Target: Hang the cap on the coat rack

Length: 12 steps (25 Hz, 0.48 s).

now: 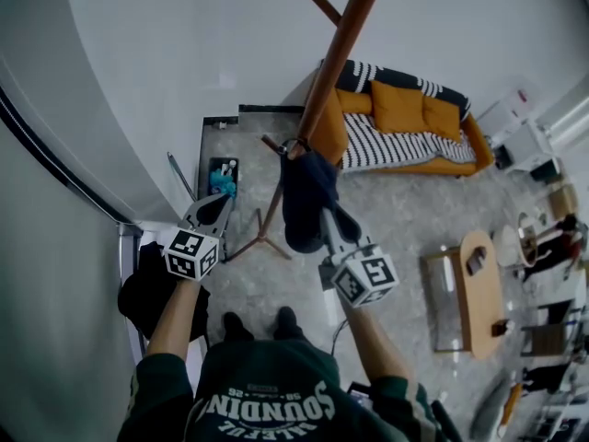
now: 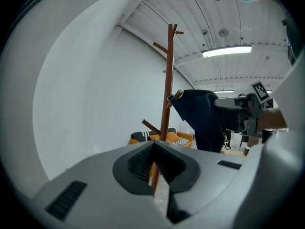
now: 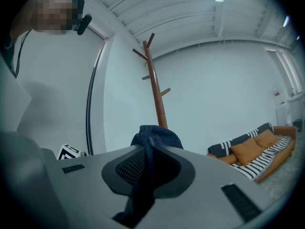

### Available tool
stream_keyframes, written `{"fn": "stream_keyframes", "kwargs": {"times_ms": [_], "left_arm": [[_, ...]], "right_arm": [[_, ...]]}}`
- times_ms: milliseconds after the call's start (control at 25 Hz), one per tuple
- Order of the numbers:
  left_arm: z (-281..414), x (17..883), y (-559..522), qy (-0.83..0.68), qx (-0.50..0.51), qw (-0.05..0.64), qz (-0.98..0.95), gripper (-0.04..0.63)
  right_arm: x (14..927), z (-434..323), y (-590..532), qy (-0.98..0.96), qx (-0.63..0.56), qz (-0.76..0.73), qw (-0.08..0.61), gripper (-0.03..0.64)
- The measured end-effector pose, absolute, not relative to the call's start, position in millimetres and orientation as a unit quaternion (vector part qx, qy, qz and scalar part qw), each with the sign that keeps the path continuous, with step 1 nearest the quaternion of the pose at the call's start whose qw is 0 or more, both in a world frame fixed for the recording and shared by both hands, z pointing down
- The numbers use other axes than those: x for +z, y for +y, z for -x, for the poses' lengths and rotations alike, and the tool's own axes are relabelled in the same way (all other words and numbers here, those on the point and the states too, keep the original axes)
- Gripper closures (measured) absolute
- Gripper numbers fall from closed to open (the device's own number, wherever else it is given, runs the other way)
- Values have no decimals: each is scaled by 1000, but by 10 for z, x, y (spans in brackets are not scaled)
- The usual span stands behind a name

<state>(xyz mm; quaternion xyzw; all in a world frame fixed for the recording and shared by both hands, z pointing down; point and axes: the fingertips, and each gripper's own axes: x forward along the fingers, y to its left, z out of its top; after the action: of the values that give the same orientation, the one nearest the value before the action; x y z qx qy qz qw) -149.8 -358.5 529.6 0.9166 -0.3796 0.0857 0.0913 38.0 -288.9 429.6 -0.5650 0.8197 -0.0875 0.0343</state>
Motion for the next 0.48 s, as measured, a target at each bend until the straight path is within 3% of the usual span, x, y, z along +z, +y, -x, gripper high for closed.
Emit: {"fn": "stream_keyframes", "kwargs": {"times_ms": [480], "left_arm": [[1629, 5358, -3635, -382, 89, 97, -915, 595]], "right_arm": [[4885, -390, -3119, 805, -119, 581, -7, 584]]}}
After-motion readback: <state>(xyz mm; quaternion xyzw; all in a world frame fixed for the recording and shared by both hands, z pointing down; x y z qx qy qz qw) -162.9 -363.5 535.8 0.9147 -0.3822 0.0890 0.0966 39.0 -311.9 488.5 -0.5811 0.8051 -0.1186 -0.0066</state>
